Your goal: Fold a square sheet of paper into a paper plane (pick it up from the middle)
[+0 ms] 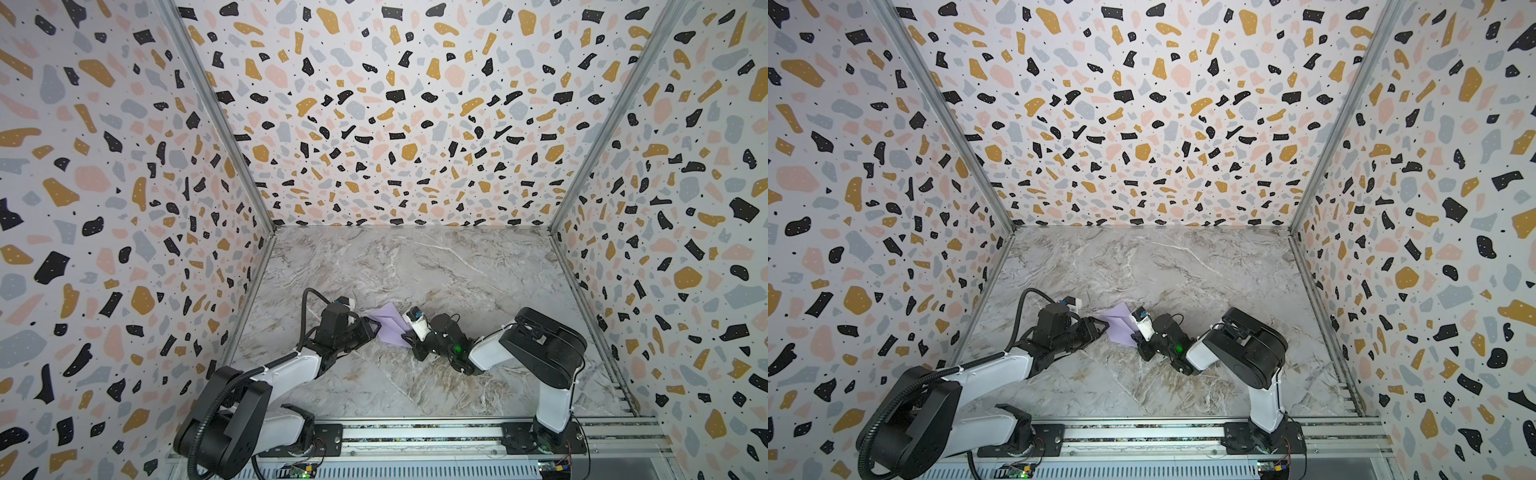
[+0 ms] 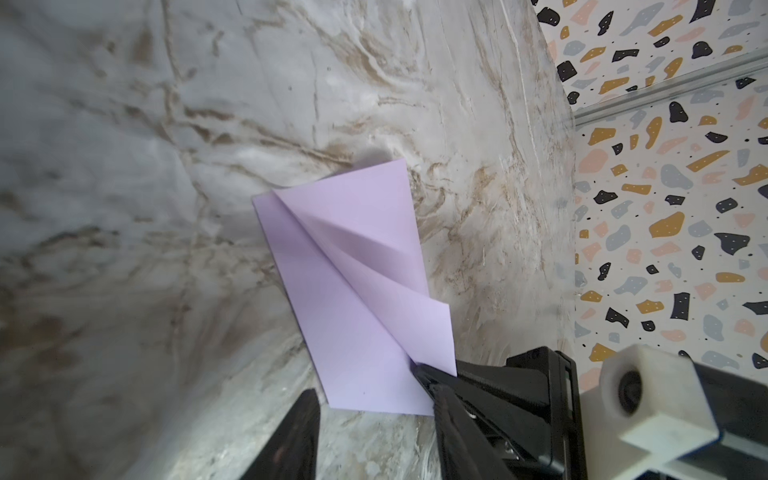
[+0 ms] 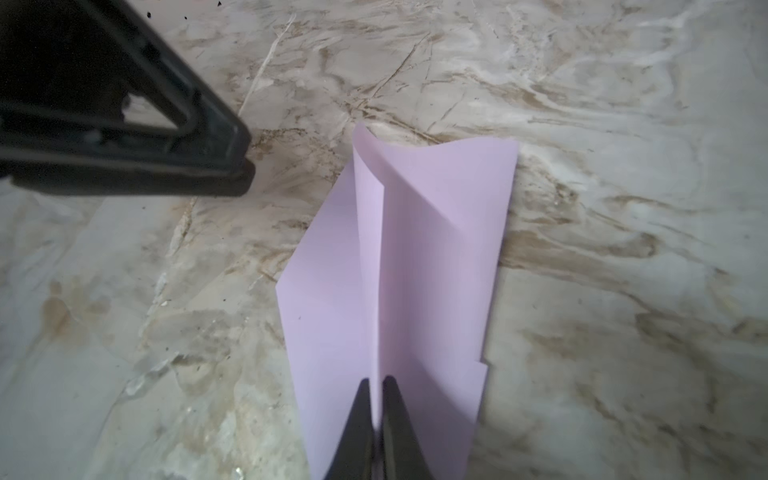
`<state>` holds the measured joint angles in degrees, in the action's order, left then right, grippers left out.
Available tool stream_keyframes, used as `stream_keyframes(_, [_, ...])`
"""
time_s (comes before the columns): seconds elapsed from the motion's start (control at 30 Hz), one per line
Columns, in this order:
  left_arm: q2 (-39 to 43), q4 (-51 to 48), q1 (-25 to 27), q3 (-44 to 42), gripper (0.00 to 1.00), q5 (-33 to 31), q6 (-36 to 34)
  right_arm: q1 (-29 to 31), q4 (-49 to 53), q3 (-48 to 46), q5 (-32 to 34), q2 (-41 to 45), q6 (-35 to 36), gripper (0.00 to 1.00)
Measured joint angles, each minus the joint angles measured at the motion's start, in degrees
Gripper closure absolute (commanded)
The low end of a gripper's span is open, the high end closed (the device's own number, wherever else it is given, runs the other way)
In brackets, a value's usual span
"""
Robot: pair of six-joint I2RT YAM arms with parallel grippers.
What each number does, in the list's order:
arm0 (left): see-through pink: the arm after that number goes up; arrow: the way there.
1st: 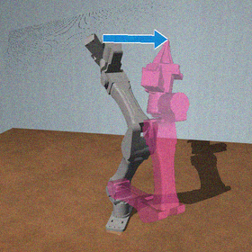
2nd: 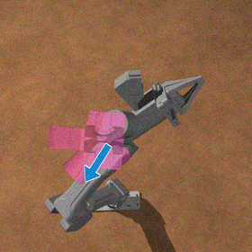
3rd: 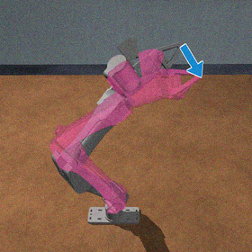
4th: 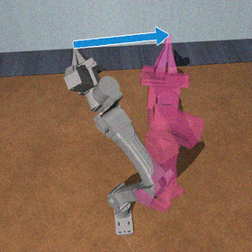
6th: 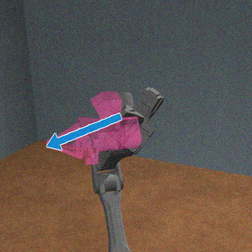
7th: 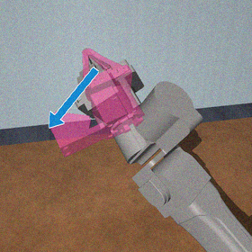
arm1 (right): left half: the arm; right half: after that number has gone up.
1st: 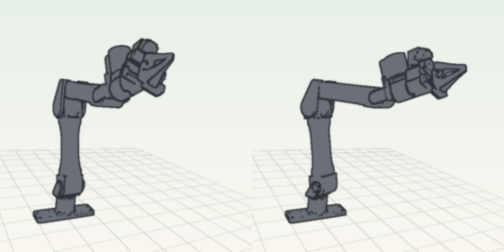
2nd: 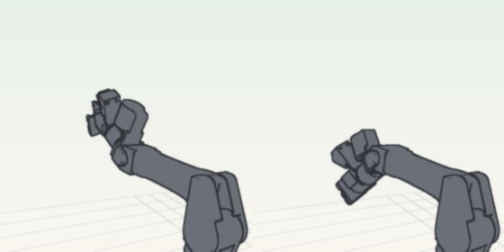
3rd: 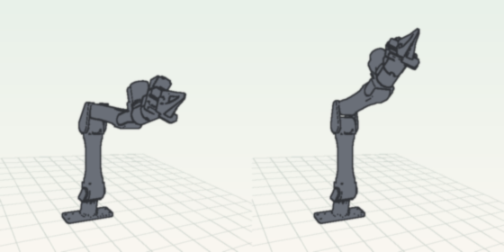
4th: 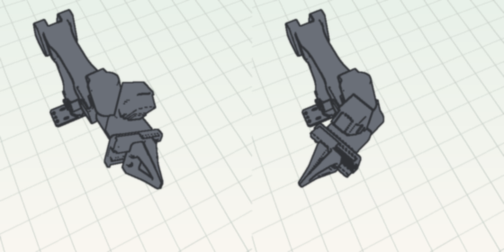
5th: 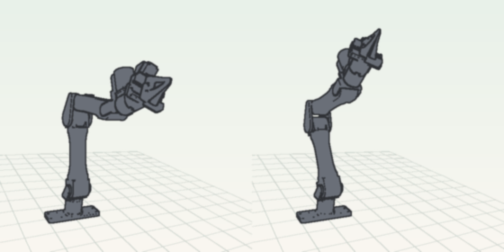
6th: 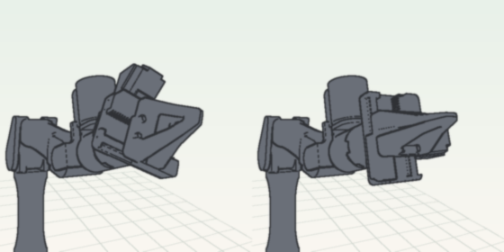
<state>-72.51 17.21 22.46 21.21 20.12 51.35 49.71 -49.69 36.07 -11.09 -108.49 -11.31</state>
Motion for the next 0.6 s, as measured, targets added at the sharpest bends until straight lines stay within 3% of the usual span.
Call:
stream_keyframes(0.27, [-6.1, 4.1, 4.4, 1.8, 0.62, 1.0, 0.7, -2.4, -1.4, 0.0, -6.1, 0.0, -8.0, 0.91])
stream_keyframes(0.6, [-13.0, 5.1, 6.2, 6.7, 0.62, 1.5, 0.5, -3.7, -2.2, 0.0, -9.2, 0.0, -12.4, 0.90])
